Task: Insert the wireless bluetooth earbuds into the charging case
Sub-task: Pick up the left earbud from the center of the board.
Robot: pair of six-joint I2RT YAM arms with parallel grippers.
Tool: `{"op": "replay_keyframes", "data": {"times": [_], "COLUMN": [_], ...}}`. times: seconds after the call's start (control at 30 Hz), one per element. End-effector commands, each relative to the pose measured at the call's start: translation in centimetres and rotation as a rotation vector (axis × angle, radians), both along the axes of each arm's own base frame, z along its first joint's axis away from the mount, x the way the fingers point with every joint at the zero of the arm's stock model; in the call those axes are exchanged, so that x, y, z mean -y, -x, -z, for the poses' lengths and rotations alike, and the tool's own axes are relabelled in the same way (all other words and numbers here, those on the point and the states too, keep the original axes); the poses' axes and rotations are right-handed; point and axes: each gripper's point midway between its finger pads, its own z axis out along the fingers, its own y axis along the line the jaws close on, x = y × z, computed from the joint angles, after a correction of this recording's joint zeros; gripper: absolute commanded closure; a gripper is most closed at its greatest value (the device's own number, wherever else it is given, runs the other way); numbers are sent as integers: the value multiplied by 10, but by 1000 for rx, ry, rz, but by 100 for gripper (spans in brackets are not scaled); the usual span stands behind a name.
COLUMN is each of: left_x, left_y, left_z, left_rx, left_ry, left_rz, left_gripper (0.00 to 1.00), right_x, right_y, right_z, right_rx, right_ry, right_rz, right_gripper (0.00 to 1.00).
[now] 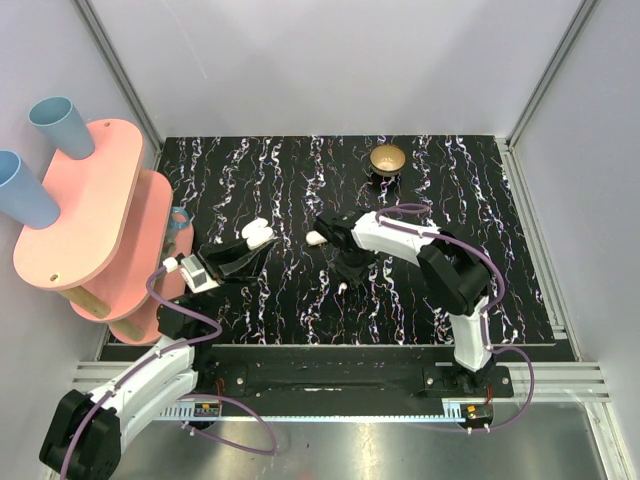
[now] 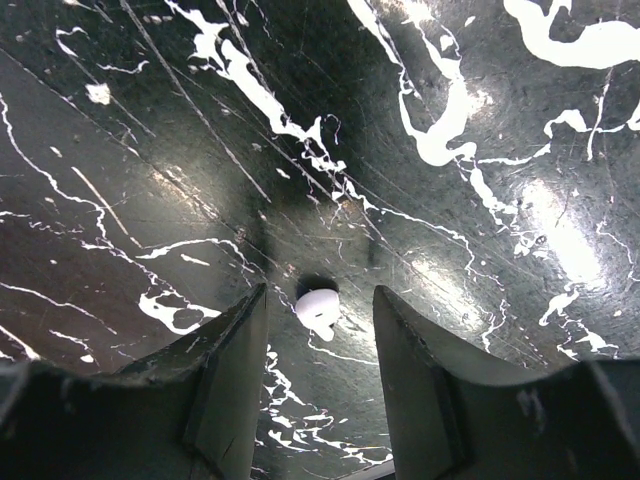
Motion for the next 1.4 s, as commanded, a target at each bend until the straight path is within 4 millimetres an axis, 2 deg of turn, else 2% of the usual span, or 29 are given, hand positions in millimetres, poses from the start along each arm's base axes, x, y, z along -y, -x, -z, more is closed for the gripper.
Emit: {"op": "replay_keyframes", "data": {"times": [0.0, 0.1, 0.7, 1.0, 1.33, 1.37], "left_x": [-17, -17, -17, -17, -17, -16], "left_y": [24, 24, 25, 24, 24, 24], "left_z": [-42, -42, -41, -41, -41, -41], "left_rx": [195, 196, 194, 193, 192, 190], "left_ry": [100, 100, 104, 103, 105, 105], "left_rz": [-28, -26, -23, -25, -20, -19], "left_gripper": [100, 100, 100, 100, 100, 100], "right_x": [1, 0, -9, -7, -9, -9], "right_y": [-7, -6, -3, -1, 4, 4], "right_z": [0, 1, 5, 11, 14, 14], "right_rx": [4, -2, -26, -40, -48, -48], "right_ry": [21, 15, -13, -7, -30, -28], "right_rz": [21, 17, -30, -59, -73, -72], "right_gripper": [47, 52, 50, 50, 55, 58]}}
